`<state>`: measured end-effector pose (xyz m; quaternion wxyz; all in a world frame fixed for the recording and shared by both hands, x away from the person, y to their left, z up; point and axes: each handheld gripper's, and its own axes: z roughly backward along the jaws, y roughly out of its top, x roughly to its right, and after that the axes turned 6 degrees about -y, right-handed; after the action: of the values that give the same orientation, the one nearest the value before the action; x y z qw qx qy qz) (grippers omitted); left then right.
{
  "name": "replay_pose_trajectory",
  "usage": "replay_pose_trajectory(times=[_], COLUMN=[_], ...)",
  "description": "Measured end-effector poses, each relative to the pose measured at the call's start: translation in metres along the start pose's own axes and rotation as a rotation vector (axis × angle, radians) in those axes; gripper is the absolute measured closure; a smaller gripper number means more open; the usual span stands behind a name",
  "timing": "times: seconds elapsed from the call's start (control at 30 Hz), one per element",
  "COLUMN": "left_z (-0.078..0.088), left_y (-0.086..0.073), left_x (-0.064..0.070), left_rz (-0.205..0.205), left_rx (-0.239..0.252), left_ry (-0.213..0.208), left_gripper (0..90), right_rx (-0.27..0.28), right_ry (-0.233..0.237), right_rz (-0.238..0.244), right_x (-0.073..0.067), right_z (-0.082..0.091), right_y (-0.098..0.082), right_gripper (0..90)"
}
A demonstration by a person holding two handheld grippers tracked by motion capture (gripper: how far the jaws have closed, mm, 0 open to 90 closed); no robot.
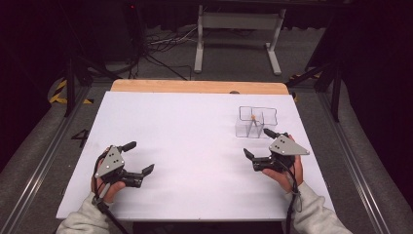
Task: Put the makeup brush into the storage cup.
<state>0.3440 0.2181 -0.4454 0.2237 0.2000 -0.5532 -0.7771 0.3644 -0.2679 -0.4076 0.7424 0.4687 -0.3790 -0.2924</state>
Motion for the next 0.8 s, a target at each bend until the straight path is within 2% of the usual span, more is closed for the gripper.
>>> replay_pose_trajectory(times=[0.43,0.8], left_z=[-0.001,-0.001], left_y=[0.000,0.000], left_x=[0.000,0.001], left_rz=[-0.001,-0.002], left_rx=[0.001,-0.002], left_ry=[-0.002,-0.003], left_gripper=[3.8,3.8], right_rx=[-0.013,-0.059], right_ry=[0.020,0.024], right_rz=[0.015,0.024], right_x=[0.000,0.001], right_z=[0.011,0.023], right_y=[-0.012,-0.030], right_gripper=[5.2,4.7])
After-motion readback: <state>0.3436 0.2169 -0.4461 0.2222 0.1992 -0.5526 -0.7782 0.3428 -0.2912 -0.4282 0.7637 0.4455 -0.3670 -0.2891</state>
